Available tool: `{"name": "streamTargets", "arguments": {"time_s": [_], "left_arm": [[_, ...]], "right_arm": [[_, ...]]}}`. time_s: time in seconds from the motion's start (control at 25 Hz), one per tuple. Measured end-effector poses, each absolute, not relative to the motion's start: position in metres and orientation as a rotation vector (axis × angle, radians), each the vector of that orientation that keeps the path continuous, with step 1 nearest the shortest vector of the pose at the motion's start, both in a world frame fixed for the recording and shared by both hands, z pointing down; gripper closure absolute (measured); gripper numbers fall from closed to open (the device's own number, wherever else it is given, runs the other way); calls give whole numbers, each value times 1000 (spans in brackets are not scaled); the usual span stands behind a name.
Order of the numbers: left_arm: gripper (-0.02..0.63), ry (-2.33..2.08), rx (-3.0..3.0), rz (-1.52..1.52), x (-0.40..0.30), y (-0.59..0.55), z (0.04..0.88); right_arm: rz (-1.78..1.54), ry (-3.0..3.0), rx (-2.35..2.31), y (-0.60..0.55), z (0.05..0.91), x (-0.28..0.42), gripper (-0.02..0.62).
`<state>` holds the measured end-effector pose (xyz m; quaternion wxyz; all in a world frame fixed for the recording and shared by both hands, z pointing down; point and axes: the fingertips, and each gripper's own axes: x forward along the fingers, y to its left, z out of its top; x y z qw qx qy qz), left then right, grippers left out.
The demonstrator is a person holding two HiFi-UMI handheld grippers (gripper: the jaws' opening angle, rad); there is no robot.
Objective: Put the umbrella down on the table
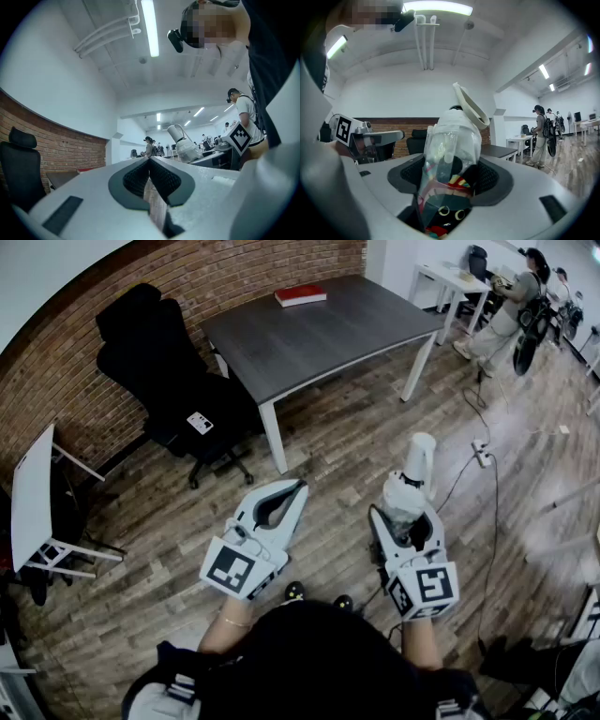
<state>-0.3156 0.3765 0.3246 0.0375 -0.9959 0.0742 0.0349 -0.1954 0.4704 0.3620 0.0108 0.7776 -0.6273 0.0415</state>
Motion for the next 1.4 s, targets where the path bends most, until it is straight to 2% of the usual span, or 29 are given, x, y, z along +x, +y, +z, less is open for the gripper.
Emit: {"name": "streamTargets", "arguments": {"time_s": [0.76,1.4], "left_arm": [[603,274,-3037,99,-309,376,324],[603,268,-3037,68,-262,436,329]], "right_arm": [[130,-1963,2430,468,364,-181,310],[158,-1967,2436,529,371,-135,310]]}}
